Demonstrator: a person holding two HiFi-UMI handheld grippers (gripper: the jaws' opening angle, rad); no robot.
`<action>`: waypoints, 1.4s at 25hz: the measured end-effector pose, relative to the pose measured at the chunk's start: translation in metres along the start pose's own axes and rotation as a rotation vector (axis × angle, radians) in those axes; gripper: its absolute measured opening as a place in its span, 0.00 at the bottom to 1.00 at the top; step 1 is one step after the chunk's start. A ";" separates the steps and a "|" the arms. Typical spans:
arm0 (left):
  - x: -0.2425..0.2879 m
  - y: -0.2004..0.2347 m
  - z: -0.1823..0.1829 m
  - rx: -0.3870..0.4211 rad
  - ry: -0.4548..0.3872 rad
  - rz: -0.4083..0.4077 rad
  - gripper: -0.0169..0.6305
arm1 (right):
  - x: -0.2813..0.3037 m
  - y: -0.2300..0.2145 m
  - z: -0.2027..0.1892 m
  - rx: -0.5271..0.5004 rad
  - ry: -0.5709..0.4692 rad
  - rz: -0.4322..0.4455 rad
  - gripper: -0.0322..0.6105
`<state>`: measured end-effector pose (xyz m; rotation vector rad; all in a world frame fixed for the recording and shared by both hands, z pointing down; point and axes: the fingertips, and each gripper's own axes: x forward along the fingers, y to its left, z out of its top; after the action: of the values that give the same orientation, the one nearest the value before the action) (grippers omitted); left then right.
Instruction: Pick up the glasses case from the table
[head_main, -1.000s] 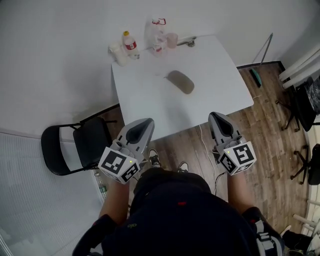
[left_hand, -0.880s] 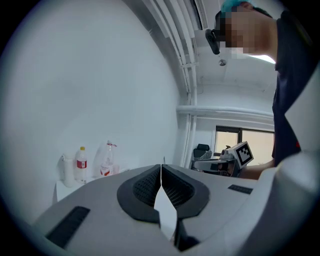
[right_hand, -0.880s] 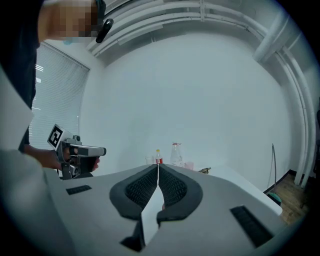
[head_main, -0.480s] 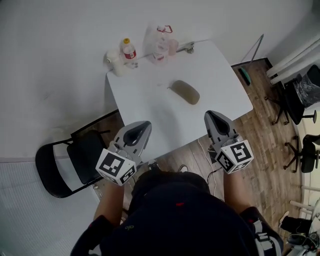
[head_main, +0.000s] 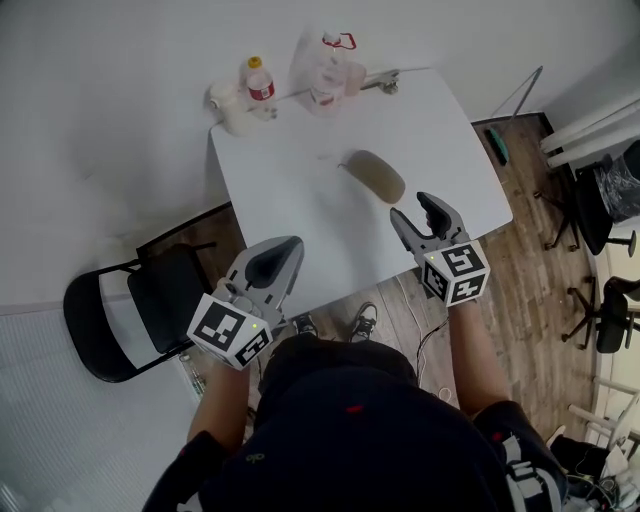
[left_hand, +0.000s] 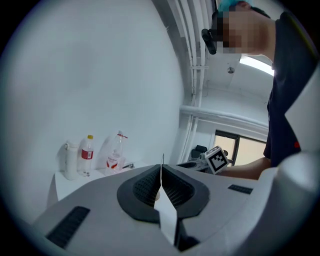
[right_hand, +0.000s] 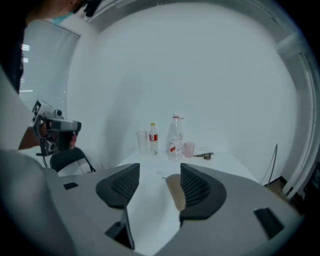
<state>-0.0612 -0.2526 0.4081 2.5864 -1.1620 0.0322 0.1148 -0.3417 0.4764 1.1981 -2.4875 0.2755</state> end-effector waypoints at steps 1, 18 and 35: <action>0.003 -0.002 -0.002 -0.007 0.002 0.005 0.06 | 0.010 -0.006 -0.009 -0.025 0.034 0.004 0.46; 0.008 0.021 -0.023 -0.049 0.055 0.145 0.06 | 0.170 -0.074 -0.147 -0.063 0.520 0.038 0.66; 0.013 0.043 -0.028 -0.085 0.058 0.146 0.06 | 0.181 -0.077 -0.163 0.000 0.519 0.061 0.67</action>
<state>-0.0813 -0.2812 0.4484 2.4067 -1.3002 0.0867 0.1106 -0.4654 0.7001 0.9074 -2.0689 0.5280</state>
